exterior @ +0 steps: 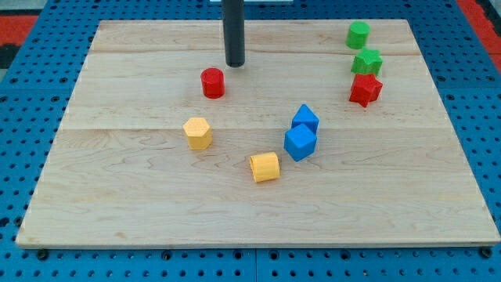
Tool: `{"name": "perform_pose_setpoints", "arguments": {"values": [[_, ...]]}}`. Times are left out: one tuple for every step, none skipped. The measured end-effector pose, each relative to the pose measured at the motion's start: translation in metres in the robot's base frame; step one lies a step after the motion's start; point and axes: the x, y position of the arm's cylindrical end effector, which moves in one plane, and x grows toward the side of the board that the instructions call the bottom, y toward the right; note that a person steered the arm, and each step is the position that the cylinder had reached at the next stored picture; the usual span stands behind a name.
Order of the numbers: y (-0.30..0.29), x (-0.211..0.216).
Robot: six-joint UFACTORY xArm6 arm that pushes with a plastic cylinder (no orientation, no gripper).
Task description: Push the red circle into the triangle
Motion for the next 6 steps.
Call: {"name": "perform_pose_setpoints", "arguments": {"values": [[-0.069,0.047],[-0.010,0.073],[0.059,0.070],[0.080,0.047],[0.104,0.095],[0.116,0.122]]}}
